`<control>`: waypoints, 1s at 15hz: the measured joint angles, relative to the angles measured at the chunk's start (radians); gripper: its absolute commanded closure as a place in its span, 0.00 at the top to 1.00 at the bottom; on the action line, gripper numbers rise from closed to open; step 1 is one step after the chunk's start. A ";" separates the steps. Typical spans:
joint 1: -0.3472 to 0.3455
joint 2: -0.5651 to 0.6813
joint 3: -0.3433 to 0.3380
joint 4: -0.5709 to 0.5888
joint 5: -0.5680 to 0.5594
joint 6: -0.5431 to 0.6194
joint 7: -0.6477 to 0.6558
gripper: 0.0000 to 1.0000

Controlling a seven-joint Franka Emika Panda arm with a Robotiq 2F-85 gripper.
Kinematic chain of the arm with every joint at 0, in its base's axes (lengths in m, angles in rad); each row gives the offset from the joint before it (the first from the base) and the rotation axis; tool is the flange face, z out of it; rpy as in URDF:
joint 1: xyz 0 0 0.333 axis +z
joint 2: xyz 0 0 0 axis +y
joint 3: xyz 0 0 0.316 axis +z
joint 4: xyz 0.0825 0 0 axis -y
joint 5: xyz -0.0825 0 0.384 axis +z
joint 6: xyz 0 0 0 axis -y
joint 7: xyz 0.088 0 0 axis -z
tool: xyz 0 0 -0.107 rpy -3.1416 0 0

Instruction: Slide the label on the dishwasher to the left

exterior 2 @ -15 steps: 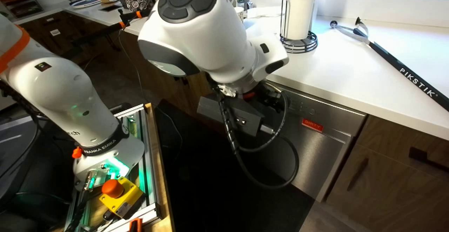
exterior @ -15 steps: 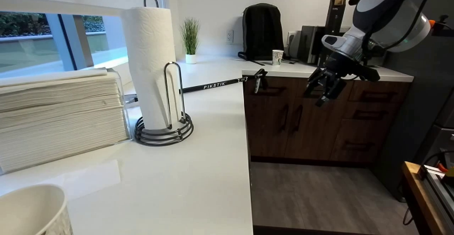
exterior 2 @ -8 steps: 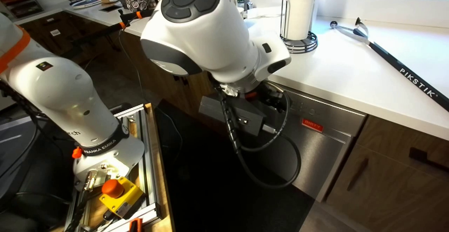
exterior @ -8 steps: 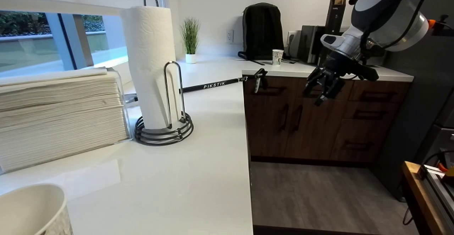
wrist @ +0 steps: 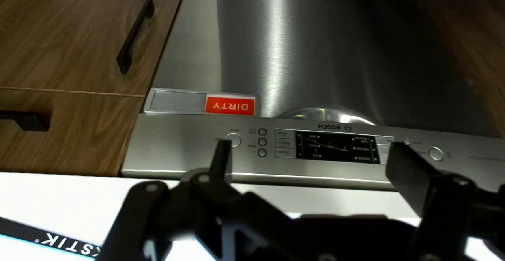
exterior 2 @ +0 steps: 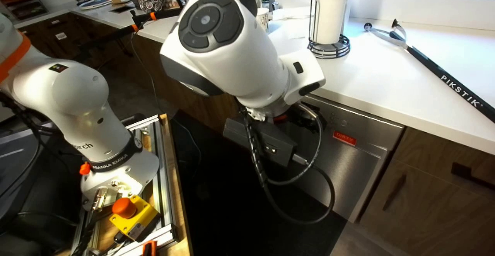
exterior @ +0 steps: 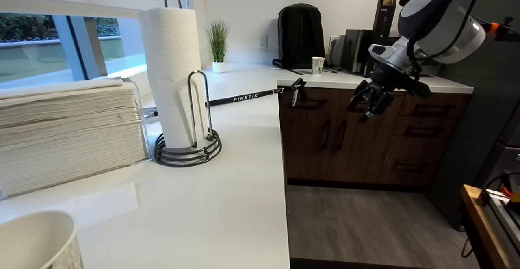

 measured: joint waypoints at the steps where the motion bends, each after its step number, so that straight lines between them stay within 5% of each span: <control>1: 0.052 -0.001 -0.065 0.007 0.017 0.006 -0.032 1.00; 6: 0.381 -0.059 -0.438 0.052 0.012 0.068 -0.120 1.00; 11: 0.765 -0.243 -0.803 0.156 -0.114 0.208 -0.114 1.00; 15: 0.951 -0.428 -0.952 0.321 -0.143 0.254 -0.107 1.00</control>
